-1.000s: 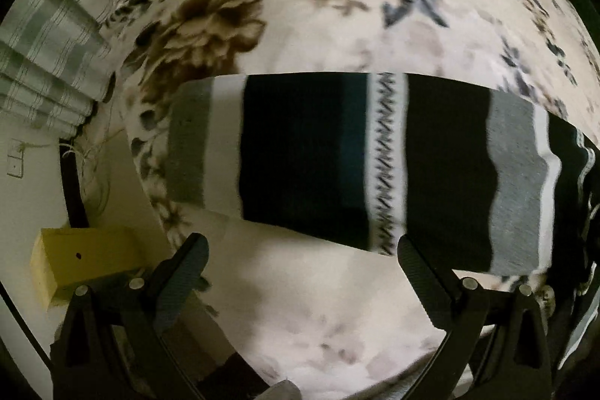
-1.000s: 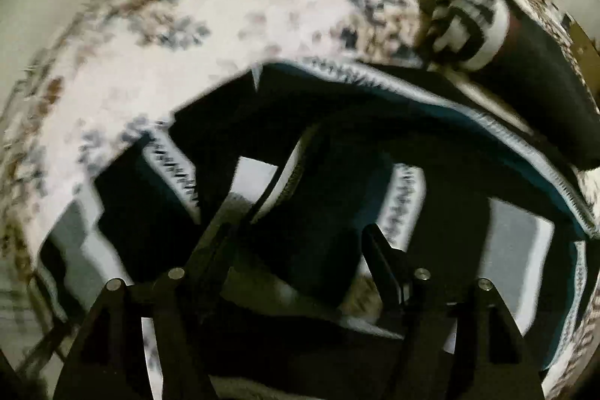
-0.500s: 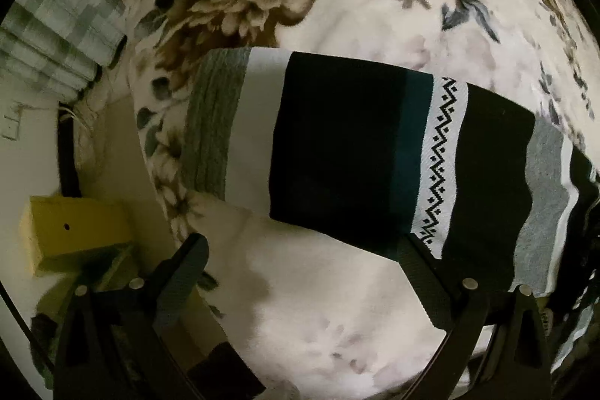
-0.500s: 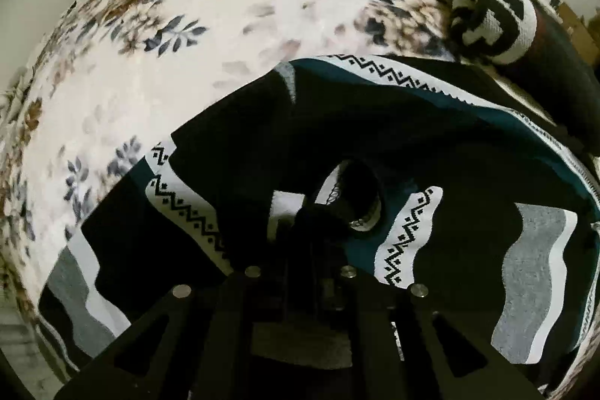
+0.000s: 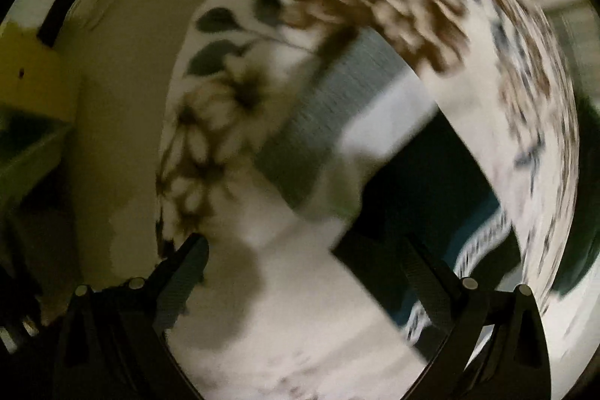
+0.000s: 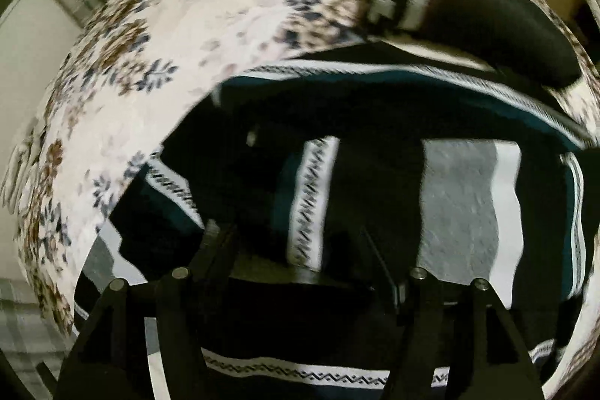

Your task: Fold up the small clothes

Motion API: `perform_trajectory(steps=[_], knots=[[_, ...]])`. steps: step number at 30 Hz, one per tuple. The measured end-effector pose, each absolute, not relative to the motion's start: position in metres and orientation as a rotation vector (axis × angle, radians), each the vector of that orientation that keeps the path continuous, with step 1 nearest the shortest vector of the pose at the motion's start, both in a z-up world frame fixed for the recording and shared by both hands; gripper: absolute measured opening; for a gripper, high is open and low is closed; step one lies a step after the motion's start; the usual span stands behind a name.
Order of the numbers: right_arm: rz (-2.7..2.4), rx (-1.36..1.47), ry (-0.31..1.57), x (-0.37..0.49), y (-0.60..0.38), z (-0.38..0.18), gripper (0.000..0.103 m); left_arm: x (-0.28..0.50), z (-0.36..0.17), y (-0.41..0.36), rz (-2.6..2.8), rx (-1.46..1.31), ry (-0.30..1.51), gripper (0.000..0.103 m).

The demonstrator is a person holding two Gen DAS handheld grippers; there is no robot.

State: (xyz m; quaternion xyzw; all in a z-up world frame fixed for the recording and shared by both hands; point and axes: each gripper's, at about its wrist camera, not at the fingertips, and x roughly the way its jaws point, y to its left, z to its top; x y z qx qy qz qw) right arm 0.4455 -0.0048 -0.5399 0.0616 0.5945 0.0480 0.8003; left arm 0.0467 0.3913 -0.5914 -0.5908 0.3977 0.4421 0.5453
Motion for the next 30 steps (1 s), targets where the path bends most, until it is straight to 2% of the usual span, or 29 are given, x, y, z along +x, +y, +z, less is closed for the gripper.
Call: perform_trajectory(steps=[2, 3, 4, 5, 8, 10, 14, 15, 21, 26, 30], knots=[[0.073, 0.143, 1.279, 0.442, -0.012, -0.543, 0.069, 0.036, -0.596, 0.406, 1.135, -1.396, 0.899, 0.094], [0.057, 0.14, 1.275, 0.44, -0.015, -0.543, 0.069, 0.033, -0.595, 0.411, 1.17, -1.378, 0.883, 0.087], [0.046, 0.137, 1.275, 0.439, -0.015, -0.543, 0.069, 0.032, -0.594, 0.416, 1.203, -1.359, 0.867, 0.074], [0.028, 0.125, 1.273, 0.438, -0.017, -0.543, 0.069, 0.03, -0.593, 0.424, 1.239, -1.332, 0.858, 0.067], [-0.047, 0.052, 1.274, 0.434, -0.024, -0.54, 0.069, 0.031, -0.59, 0.435, 1.224, -1.277, 0.821, 0.028], [-0.106, -0.016, 1.287, 0.432, -0.031, -0.542, 0.079, 0.035, -0.584, 0.441, 1.202, -1.204, 0.846, 0.005], [-0.157, -0.035, 1.318, 0.431, -0.05, -0.543, 0.095, 0.052, -0.564, 0.444, 1.145, -1.069, 0.858, 0.004], [-0.168, -0.038, 1.313, 0.43, -0.055, -0.542, 0.096, 0.061, -0.552, 0.437, 1.128, -1.024, 0.853, 0.004], [-0.151, 0.043, 1.31, 0.423, -0.084, -0.543, 0.096, 0.132, -0.472, 0.404, 0.98, -0.784, 0.775, 0.004], [-0.145, 0.134, 1.322, 0.416, -0.126, -0.539, 0.096, 0.188, -0.384, 0.354, 0.815, -0.626, 0.664, 0.004], [-0.16, 0.201, 1.328, 0.412, -0.173, -0.531, 0.096, 0.247, -0.33, 0.275, 0.606, -0.487, 0.613, 0.004]])
